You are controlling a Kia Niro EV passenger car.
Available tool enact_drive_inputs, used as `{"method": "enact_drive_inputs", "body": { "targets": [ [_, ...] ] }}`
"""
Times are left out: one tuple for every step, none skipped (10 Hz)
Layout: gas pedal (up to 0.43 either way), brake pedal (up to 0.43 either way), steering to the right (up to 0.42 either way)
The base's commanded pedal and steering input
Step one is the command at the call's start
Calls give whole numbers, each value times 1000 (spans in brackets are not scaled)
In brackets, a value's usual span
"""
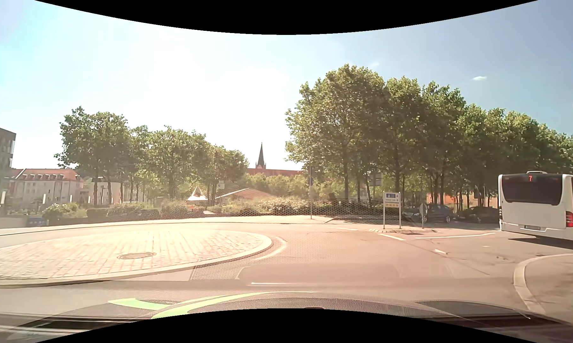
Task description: Follow the waypoints while adhering to traffic rules and regulations
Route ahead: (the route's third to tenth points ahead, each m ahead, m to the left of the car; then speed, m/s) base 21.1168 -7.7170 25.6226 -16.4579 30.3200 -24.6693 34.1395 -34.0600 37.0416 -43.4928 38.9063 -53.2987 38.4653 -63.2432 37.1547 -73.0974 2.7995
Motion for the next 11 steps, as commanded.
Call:
{"method": "enact_drive_inputs", "body": {
  "targets": [
    [287,0,111],
    [260,0,123],
    [220,0,134],
    [220,0,154],
    [220,0,182],
    [220,0,210],
    [220,0,246],
    [220,0,276],
    [220,0,303],
    [220,0,329],
    [220,0,347]
  ]
}}
